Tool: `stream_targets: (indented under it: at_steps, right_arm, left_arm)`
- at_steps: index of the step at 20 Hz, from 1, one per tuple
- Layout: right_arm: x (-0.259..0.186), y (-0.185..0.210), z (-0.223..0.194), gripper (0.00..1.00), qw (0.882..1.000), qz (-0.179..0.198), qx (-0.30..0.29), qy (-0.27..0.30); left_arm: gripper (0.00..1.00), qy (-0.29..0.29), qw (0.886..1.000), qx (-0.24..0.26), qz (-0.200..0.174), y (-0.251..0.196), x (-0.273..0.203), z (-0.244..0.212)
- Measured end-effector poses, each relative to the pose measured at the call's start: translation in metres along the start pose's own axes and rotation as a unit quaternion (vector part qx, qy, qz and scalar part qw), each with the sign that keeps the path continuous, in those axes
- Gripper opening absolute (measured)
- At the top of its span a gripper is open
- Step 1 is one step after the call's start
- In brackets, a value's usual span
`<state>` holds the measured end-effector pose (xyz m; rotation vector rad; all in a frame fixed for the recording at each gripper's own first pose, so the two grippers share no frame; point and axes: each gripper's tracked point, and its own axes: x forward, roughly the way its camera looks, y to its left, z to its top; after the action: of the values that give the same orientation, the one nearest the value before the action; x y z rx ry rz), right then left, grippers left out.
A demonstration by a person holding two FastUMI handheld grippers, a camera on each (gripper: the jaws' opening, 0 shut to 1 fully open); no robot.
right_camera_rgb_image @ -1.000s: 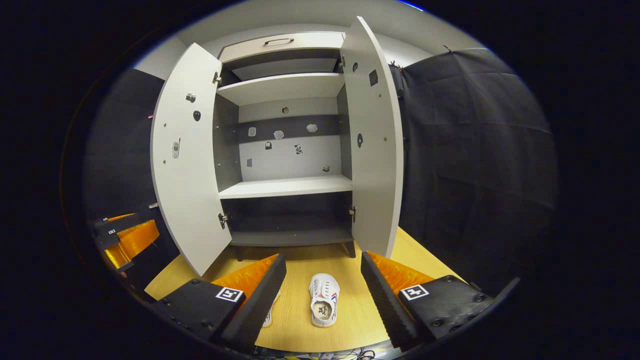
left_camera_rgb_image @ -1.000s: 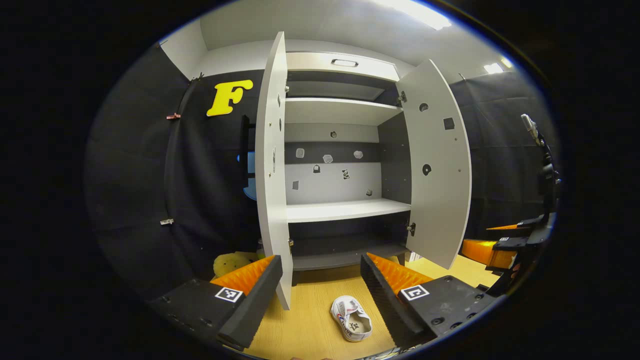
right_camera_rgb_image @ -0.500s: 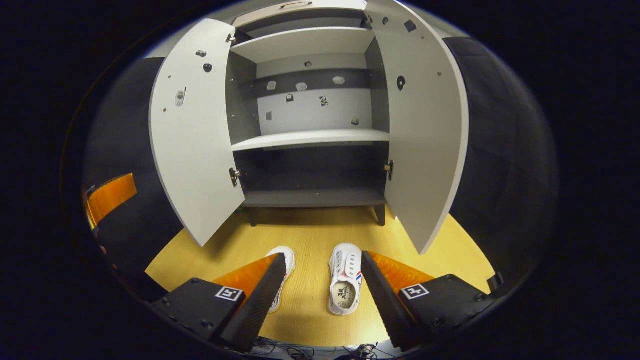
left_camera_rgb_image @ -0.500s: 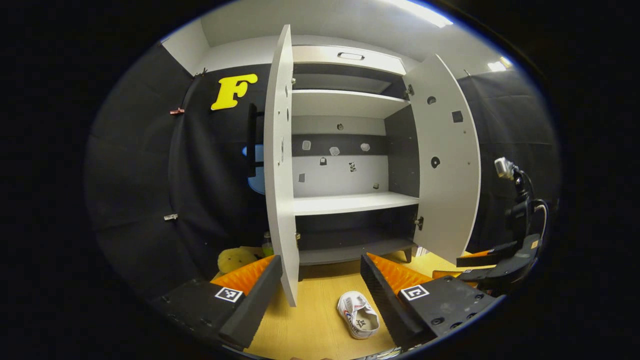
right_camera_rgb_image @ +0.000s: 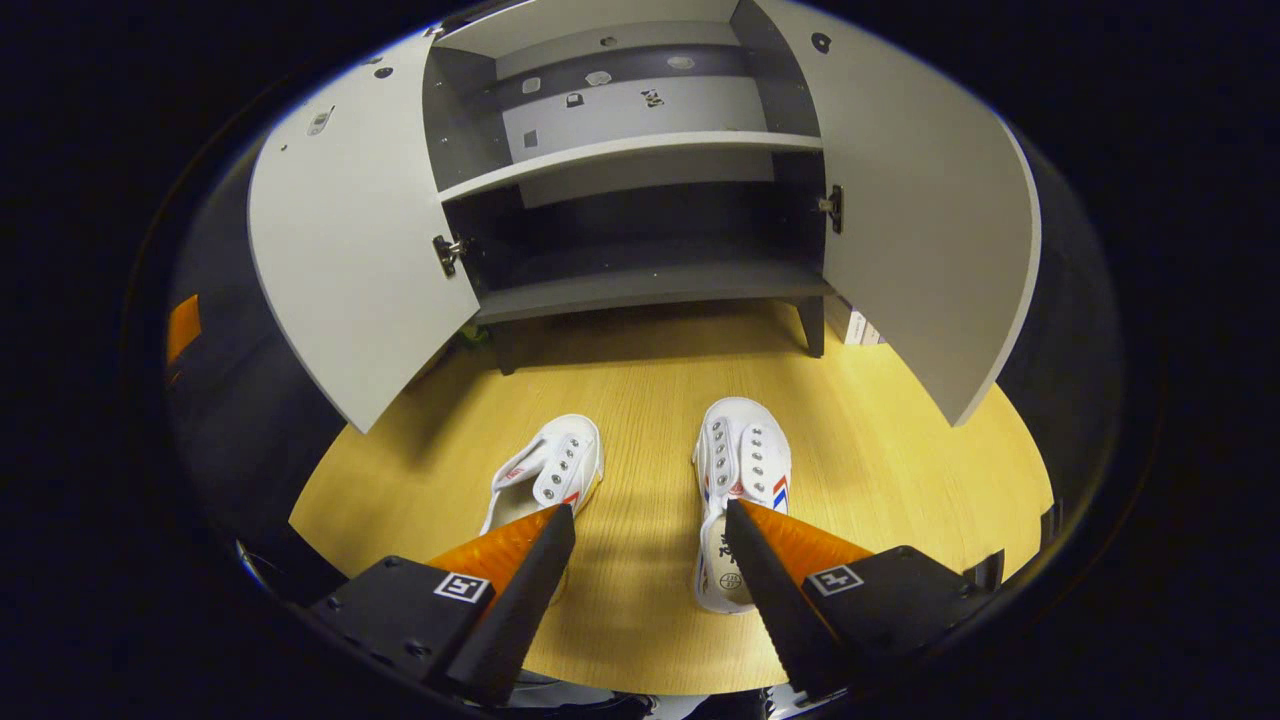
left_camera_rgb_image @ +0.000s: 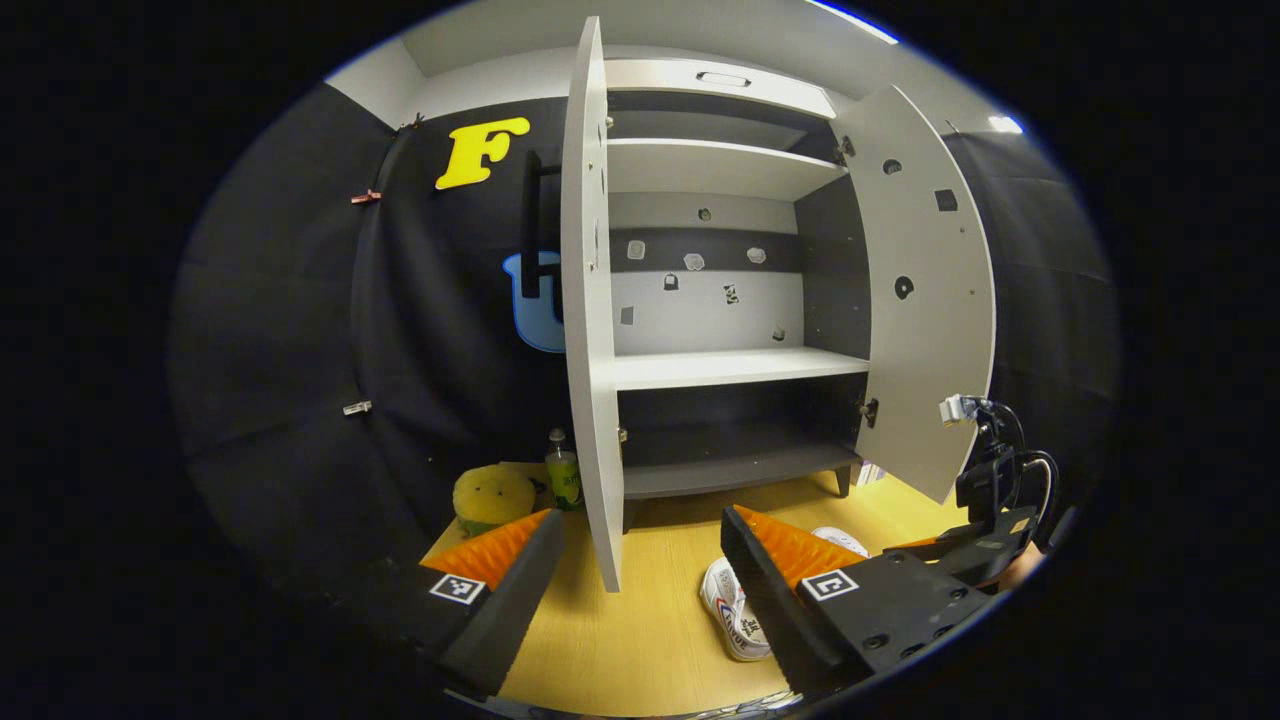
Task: Grab one shoe with the right hand and put it into the shoe cabinet, grab the other shoe with the left hand and put it into the shoe cabinet; then close the right door with the right hand and the left door with the left hand.
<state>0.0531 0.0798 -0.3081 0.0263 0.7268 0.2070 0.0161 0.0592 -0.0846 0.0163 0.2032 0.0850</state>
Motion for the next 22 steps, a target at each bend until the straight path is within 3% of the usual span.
stream_targets:
  at_steps: [9,17,22]
  right_arm:
    - [0.044,-0.017,-0.051,0.99,0.998,-0.024,0.015,0.058]
    - [0.086,-0.029,-0.050,0.97,0.999,-0.041,-0.020,0.021]
    - [0.102,-0.028,-0.038,0.97,0.999,-0.025,-0.032,0.008]
  left_arm:
    - [0.97,0.021,1.000,0.012,-0.003,-0.011,0.013,-0.017]
    - [0.97,0.029,1.000,0.006,0.001,-0.017,0.024,-0.020]
    - [0.97,0.029,0.999,0.012,0.004,-0.027,0.027,-0.020]
